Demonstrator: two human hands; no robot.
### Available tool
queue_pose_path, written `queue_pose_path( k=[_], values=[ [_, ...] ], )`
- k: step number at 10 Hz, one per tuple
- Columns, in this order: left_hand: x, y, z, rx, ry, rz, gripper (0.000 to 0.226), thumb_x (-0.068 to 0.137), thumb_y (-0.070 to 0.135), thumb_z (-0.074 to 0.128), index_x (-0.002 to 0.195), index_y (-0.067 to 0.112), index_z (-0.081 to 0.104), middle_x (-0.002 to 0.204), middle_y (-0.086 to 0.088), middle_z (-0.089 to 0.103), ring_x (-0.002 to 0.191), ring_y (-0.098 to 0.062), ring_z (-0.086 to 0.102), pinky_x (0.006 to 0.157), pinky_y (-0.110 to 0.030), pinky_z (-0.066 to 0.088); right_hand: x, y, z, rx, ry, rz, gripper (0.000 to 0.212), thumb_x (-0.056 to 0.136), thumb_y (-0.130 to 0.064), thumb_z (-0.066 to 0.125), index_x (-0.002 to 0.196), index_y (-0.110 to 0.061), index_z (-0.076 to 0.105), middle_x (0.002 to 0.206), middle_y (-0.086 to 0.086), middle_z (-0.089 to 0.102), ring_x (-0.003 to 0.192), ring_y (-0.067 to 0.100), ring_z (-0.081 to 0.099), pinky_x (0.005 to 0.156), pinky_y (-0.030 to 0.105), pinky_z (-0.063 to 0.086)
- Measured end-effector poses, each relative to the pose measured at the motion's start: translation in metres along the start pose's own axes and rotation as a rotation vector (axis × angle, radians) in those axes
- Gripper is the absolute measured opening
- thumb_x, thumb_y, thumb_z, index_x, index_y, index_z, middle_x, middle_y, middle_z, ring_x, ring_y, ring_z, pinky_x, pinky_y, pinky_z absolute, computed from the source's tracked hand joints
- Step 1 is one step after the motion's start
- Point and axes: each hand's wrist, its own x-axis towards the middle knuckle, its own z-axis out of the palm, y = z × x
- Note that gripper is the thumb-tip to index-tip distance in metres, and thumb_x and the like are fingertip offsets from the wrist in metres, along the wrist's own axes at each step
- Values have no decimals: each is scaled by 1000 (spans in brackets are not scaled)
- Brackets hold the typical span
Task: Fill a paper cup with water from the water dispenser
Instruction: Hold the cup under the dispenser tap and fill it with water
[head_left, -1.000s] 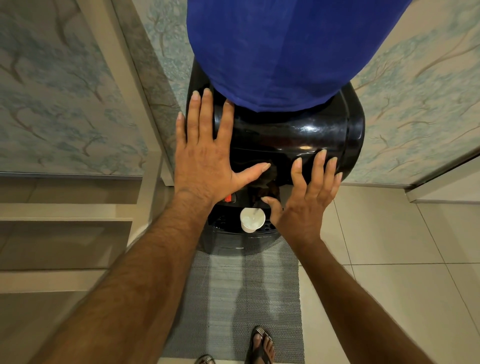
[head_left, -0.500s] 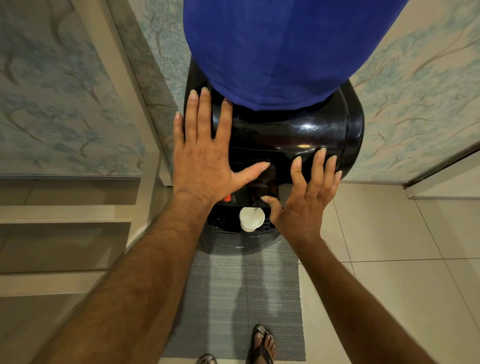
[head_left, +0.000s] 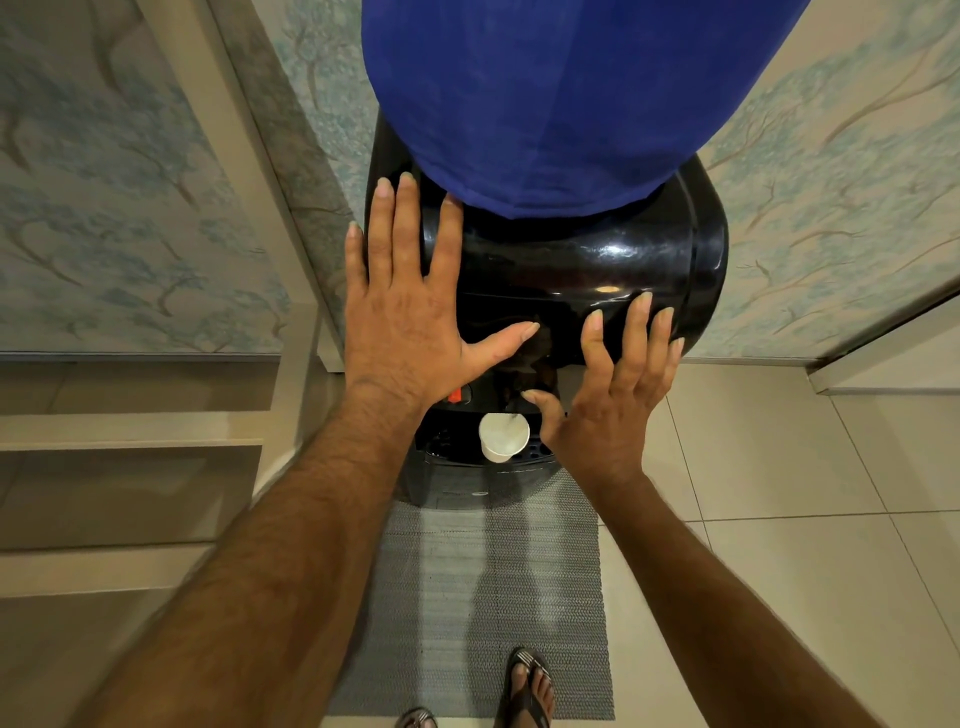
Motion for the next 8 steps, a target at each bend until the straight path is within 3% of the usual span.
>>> queue_pose_path(
  k=[4, 8],
  values=[
    [-1, 0, 0, -3, 21, 2, 117, 78, 94, 40, 159, 11, 25, 166, -26, 17, 155, -41, 12, 123, -62, 19, 1, -1, -4, -20, -24, 11, 93, 78, -49, 80, 146, -11, 29, 155, 26, 14, 145, 51, 13, 120, 68, 9],
    [-1, 0, 1, 1, 17, 2, 117, 78, 94, 40, 159, 11, 24, 166, -26, 16, 155, -40, 11, 123, -62, 19, 1, -2, -4, -10, -9, 6, 85, 85, -54, 67, 147, -11, 28, 155, 27, 16, 146, 51, 15, 118, 70, 12]
  ],
)
